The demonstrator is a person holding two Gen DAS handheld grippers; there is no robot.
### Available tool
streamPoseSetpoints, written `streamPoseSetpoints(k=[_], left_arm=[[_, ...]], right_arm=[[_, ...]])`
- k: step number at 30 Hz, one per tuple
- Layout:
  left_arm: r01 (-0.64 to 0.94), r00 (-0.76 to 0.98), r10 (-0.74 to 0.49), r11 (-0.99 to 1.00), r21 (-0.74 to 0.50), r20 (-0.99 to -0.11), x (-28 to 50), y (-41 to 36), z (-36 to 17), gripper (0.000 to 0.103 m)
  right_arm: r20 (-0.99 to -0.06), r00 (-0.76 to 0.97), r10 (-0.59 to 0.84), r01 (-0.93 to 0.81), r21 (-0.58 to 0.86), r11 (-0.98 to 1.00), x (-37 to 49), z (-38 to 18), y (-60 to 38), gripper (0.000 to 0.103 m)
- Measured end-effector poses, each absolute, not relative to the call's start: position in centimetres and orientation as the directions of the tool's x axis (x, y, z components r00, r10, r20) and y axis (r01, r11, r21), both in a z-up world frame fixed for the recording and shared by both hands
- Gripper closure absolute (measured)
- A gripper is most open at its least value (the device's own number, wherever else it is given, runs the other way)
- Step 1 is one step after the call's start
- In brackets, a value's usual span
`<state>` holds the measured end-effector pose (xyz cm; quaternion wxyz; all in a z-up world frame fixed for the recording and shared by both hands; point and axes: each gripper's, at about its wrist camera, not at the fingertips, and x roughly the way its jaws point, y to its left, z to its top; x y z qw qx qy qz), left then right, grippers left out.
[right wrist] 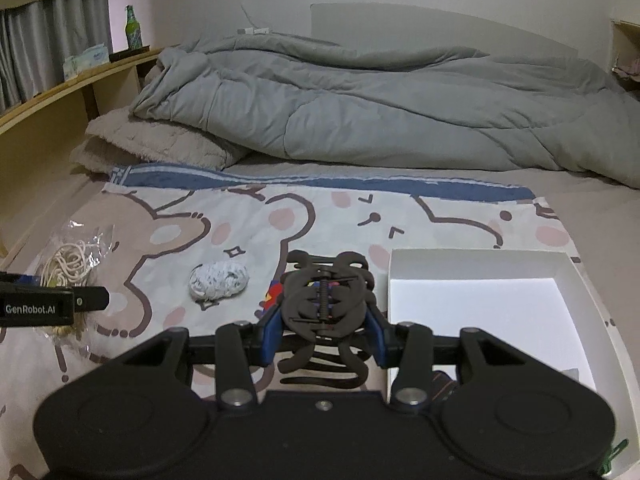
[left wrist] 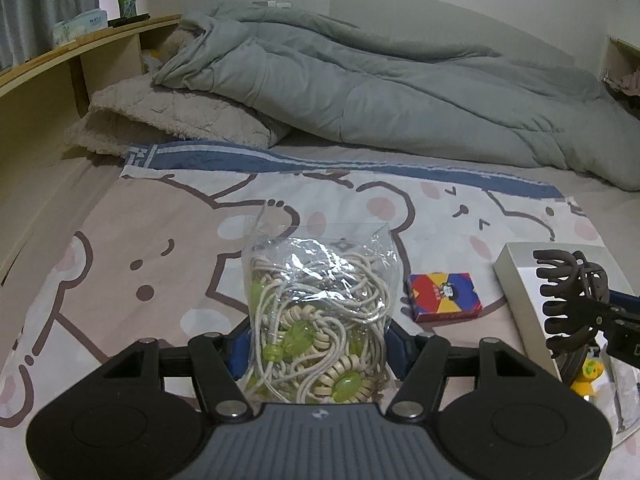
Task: Organize objects
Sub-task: 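Carry the claw clip toward the white tray with the right gripper while the left gripper carries the bagged rope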
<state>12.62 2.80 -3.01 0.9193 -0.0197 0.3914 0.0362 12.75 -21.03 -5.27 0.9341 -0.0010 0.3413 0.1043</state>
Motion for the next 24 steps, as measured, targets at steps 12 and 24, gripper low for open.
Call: streamPoseSetpoints(k=[12,24], left_arm=[[-0.046,0.717,0.027,0.999,-0.008,-0.696,13.9,-1.0,-2.7,0.039],[0.046,0.719,-0.068,0.998,-0.050,-0.692,15.7,-6.3,-3.3,0.039]], right_arm=[[-0.587,0.794,0.159,-0.137,0.082,0.987,14.5,-4.1,-25.3,0.058],[-0.585,0.811,0.032,-0.026,0.019,0.999,15.9,-3.3,-32.1,0.058]])
